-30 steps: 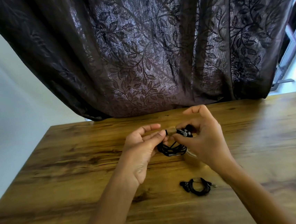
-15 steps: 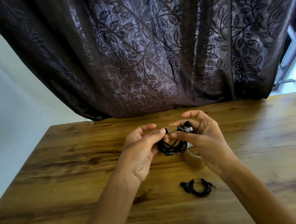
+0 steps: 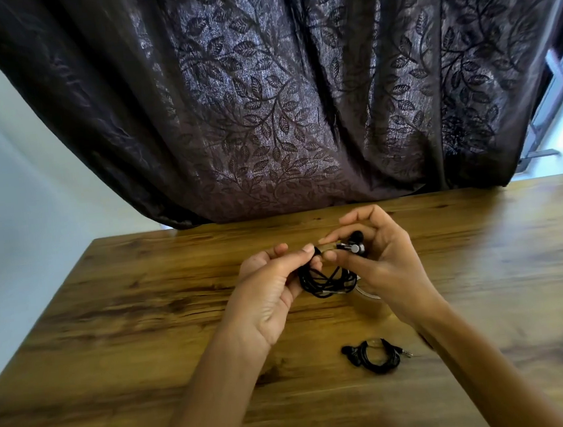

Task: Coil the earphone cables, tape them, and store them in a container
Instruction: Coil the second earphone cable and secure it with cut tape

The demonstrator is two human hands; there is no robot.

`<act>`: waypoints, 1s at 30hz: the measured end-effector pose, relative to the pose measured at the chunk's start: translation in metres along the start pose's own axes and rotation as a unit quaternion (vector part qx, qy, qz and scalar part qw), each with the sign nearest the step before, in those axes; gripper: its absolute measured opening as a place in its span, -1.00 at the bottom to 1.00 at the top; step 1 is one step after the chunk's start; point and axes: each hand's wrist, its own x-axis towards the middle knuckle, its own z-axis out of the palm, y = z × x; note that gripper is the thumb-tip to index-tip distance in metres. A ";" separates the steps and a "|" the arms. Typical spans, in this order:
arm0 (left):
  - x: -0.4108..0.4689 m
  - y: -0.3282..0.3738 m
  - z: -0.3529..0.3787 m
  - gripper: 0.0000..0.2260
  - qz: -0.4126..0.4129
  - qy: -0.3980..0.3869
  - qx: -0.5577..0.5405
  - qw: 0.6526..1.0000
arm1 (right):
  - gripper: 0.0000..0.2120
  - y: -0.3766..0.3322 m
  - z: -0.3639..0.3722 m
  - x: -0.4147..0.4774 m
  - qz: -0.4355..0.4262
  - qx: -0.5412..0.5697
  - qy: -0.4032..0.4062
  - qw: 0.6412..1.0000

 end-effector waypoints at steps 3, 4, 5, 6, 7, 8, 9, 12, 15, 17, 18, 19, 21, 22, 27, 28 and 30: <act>0.002 -0.002 -0.003 -0.74 0.017 0.008 0.022 1.000 | -0.56 0.000 -0.001 -0.001 0.007 -0.022 -0.013 1.000; 0.003 -0.003 -0.003 -0.75 0.020 0.011 0.026 0.999 | -0.56 0.000 -0.001 -0.001 0.007 -0.024 -0.013 1.000; 0.003 -0.003 -0.003 -0.75 0.023 0.013 0.031 0.999 | -0.58 0.000 -0.001 -0.001 0.006 -0.023 -0.008 1.000; 0.004 -0.004 -0.003 -0.75 0.025 0.012 0.037 0.999 | -0.61 0.000 -0.001 -0.002 0.004 -0.022 0.001 1.000; 0.004 -0.005 -0.003 -0.75 0.028 0.011 0.044 0.999 | -0.63 0.001 0.000 -0.002 0.001 -0.022 0.009 1.000; 0.004 -0.006 -0.004 -0.75 0.032 0.011 0.052 0.998 | -0.65 0.001 0.000 -0.002 -0.001 -0.024 0.017 1.000; 0.004 -0.007 -0.004 -0.76 0.036 0.012 0.059 0.998 | -0.66 0.002 0.001 -0.002 -0.002 -0.027 0.023 0.999; 0.006 -0.013 -0.007 -0.76 0.042 0.023 0.084 0.995 | -0.66 0.007 0.002 -0.004 0.006 -0.049 0.033 0.998; 0.010 -0.021 -0.011 -0.76 0.039 0.036 0.102 0.993 | -0.66 0.013 0.004 -0.007 0.028 -0.058 0.043 0.997; 0.014 -0.027 -0.014 -0.75 0.036 0.047 0.103 0.993 | -0.64 0.017 0.003 -0.010 0.058 -0.033 0.046 0.997; 0.016 -0.030 -0.015 -0.76 0.034 0.054 0.099 0.993 | -0.61 0.019 0.002 -0.012 0.081 -0.011 0.046 0.996; 0.017 -0.033 -0.017 -0.76 0.031 0.062 0.088 0.994 | -0.57 0.022 0.001 -0.015 0.106 0.005 0.045 0.993; 0.021 -0.040 -0.021 -0.78 0.020 0.080 0.061 0.995 | -0.50 0.031 0.000 -0.021 0.159 0.010 0.044 0.986; 0.024 -0.045 -0.023 -0.80 0.013 0.090 0.053 0.994 | -0.49 0.036 -0.001 -0.025 0.184 0.014 0.044 0.982; 0.032 -0.081 -0.039 -0.83 -0.004 0.126 0.071 0.989 | -0.61 0.070 -0.009 -0.041 0.274 0.053 0.108 0.954; 0.034 -0.089 -0.044 -0.83 -0.013 0.130 0.088 0.988 | -0.65 0.076 -0.010 -0.044 0.289 0.058 0.123 0.948; 0.035 -0.105 -0.053 -0.84 -0.039 0.133 0.127 0.982 | -0.70 0.091 -0.010 -0.052 0.314 0.046 0.139 0.938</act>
